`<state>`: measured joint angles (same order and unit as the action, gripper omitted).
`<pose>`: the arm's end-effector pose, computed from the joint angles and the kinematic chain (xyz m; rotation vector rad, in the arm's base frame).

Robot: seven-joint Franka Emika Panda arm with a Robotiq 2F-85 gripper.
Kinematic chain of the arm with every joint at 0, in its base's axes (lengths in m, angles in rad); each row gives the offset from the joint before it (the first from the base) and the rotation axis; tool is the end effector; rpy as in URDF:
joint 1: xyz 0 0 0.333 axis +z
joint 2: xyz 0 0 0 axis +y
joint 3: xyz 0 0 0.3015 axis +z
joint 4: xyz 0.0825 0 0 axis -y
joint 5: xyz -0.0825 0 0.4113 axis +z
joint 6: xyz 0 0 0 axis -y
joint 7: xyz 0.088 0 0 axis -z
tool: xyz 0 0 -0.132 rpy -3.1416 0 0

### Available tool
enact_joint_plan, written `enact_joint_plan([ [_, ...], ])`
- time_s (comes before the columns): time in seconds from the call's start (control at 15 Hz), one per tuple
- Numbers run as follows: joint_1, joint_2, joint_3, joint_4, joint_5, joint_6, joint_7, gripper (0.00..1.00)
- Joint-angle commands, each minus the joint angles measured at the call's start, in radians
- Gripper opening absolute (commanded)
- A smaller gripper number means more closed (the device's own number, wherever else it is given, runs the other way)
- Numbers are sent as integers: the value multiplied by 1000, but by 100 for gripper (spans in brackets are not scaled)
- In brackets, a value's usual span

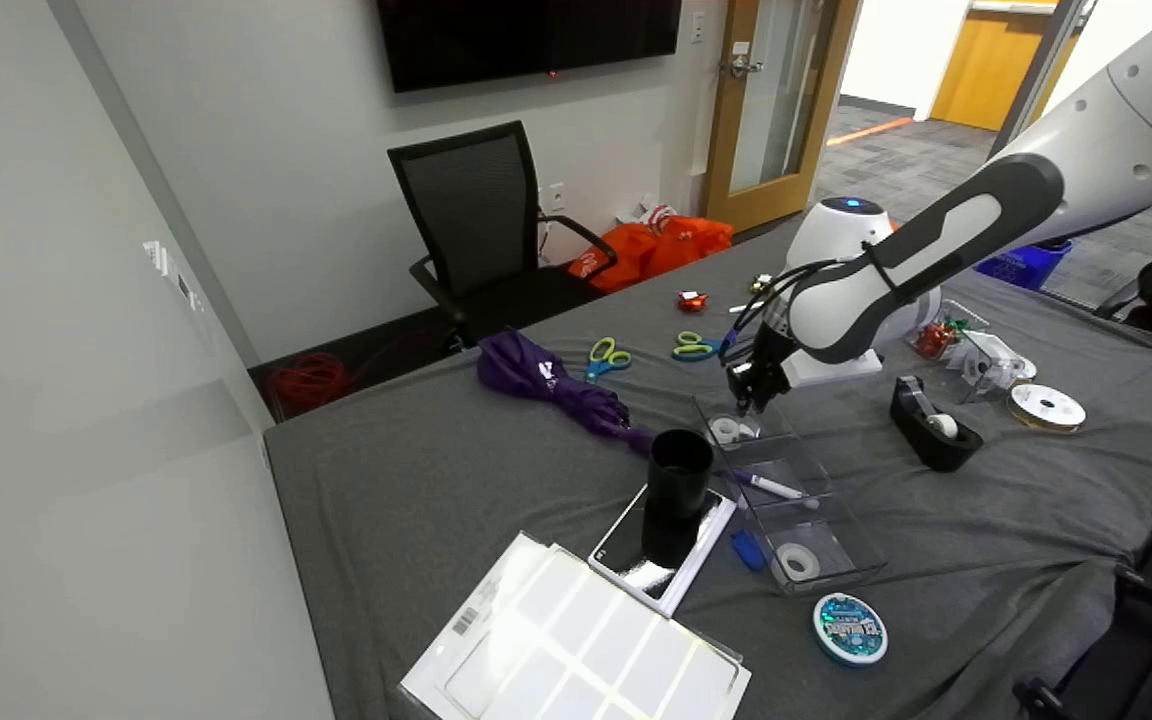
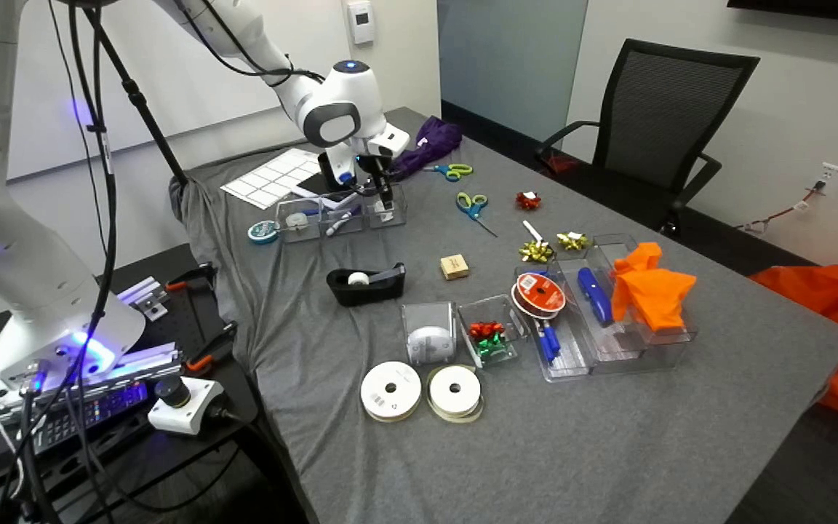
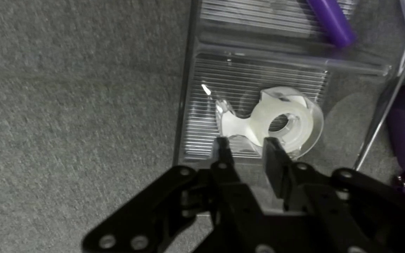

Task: Move the tap dispenser to the furthest compartment on the tray

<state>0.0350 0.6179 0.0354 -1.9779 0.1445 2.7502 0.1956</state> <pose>0.6317 0.0406 0.1053 -3.0033 0.3968 -0.2136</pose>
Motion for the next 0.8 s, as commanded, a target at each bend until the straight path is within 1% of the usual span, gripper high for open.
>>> enact_joint_plan([
  [0.0,-3,-1,5,1,9,-1,-16,62],
  [0.2,-1,-26,8,-21,8,-15,-19,84],
  [0.33,12,-55,-2,-40,-2,-39,-6,96],
  [0.4,11,-76,5,-54,0,-47,-11,99],
  [0.47,14,-96,8,-67,1,-59,-11,100],
  [0.73,42,-199,0,-126,-16,-125,3,100],
])
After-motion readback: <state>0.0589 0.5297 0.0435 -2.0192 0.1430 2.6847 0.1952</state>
